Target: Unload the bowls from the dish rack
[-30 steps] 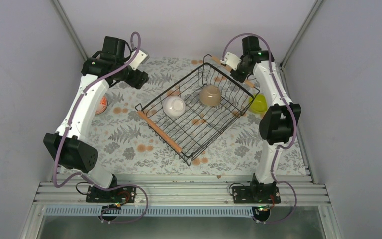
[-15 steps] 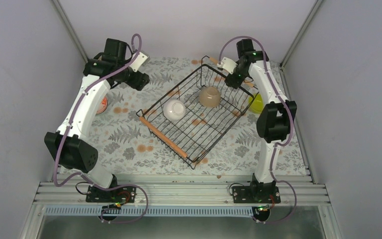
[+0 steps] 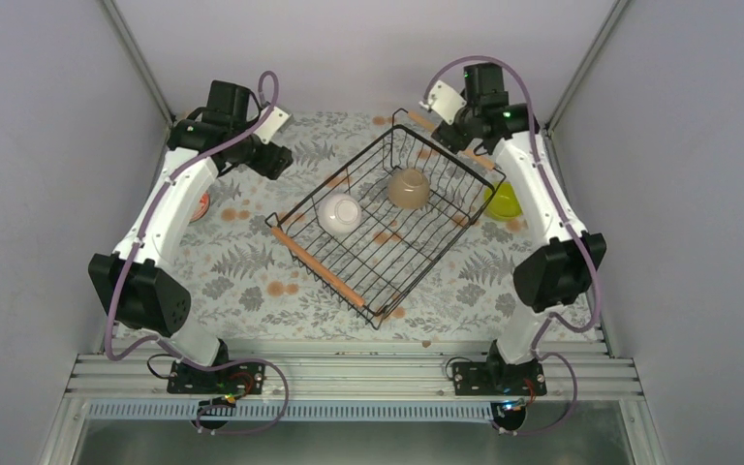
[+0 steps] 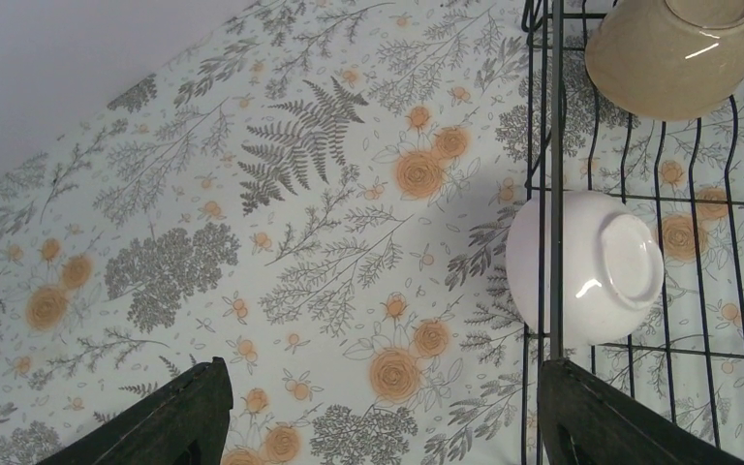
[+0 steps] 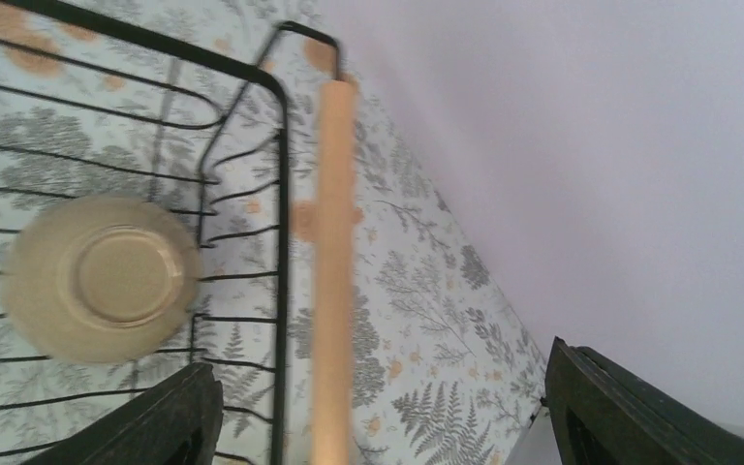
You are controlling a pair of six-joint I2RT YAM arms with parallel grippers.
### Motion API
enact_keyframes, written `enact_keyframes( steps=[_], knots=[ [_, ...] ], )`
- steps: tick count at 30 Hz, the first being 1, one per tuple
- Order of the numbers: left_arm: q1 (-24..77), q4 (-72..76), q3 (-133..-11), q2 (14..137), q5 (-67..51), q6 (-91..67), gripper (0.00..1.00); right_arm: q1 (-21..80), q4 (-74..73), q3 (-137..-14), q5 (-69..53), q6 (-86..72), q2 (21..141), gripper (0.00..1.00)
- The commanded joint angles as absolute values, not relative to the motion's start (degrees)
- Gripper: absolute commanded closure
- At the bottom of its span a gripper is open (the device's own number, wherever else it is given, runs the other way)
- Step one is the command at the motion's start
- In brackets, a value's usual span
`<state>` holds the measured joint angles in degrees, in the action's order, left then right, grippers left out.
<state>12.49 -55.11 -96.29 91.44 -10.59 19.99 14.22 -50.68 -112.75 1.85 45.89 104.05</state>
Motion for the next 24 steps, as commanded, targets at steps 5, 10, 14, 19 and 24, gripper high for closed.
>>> enact_keyframes(
  steps=[5,10,14,19,24],
  knots=[
    [12.5,-52.1,-94.8,89.5,-10.9,17.9,0.21,26.3,-47.2,-97.9,9.1,47.6,100.7,0.2],
    [12.5,-51.4,-93.4,89.4,-10.7,17.9,0.21,28.5,-47.0,-96.0,9.8,46.4,103.6,0.22],
    [12.5,-51.0,-92.5,89.0,-10.9,18.1,0.21,29.1,-46.4,-94.9,10.3,45.2,107.3,0.23],
    [12.5,-50.6,-91.3,89.0,-11.0,18.7,0.21,29.9,-45.1,-94.1,13.4,43.9,112.5,0.22],
    [12.5,-50.0,-90.8,89.3,-11.1,18.9,0.21,31.0,-43.9,-95.1,16.0,42.5,117.3,0.22]
  ],
)
